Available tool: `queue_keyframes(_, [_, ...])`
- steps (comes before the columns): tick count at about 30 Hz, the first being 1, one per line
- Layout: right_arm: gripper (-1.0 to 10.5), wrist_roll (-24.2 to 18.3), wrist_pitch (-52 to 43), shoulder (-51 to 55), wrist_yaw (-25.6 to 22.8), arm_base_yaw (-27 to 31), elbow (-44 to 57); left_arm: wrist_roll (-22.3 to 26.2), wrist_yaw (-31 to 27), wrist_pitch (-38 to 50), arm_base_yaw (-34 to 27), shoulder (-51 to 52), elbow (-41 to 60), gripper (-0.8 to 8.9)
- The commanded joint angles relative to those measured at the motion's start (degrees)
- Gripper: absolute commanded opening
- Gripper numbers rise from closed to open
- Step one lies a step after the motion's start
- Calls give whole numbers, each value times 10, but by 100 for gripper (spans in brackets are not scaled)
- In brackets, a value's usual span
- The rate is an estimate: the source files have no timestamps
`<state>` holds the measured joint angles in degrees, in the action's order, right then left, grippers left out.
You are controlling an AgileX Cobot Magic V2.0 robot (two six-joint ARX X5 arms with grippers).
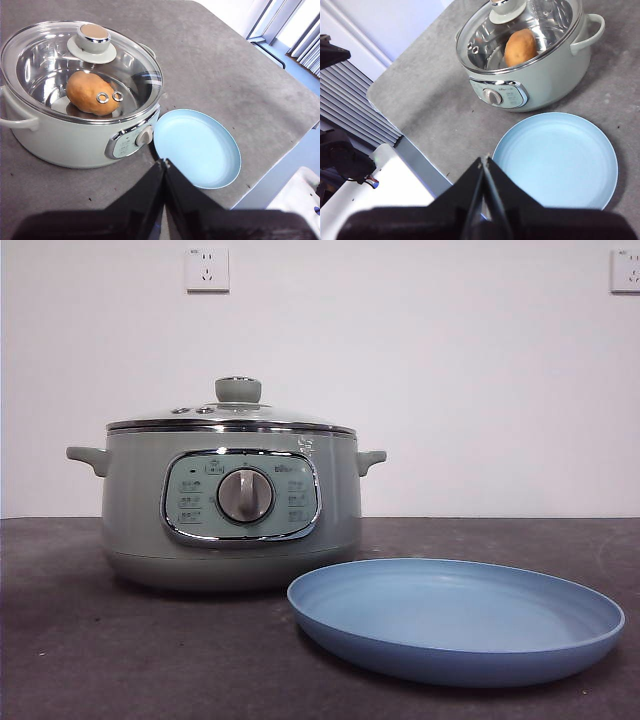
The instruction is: Take the potato out from the steamer,put the potato on the plate,close the lid
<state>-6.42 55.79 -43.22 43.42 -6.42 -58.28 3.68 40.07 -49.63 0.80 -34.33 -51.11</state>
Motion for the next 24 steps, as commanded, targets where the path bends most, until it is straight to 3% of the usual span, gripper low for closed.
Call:
queue_keyframes(1, [19, -10, -3, 0, 1, -2, -1, 11, 4, 1, -1, 1, -1, 25])
queue_keyframes(2, [69, -10, -5, 0, 1, -2, -1, 11, 4, 2, -1, 1, -1, 86])
queue_keyframes(3, [166, -9, -6, 0, 1, -2, -1, 11, 4, 3, -1, 1, -1, 208])
queue_keyframes(6, [571, 4, -11, 0, -3, -2, -1, 10, 4, 7, -1, 1, -1, 638])
queue_keyframes(7, [648, 9, -13, 0, -3, -2, -1, 10, 4, 8, -1, 1, -1, 669])
queue_keyframes(16, [680, 16, -13, -7, -3, -2, -1, 7, -16, 40, 0, -10, -7, 665])
queue_keyframes(24, [680, 19, -13, -17, -2, -2, -1, 9, -28, 84, 35, -111, -49, 659])
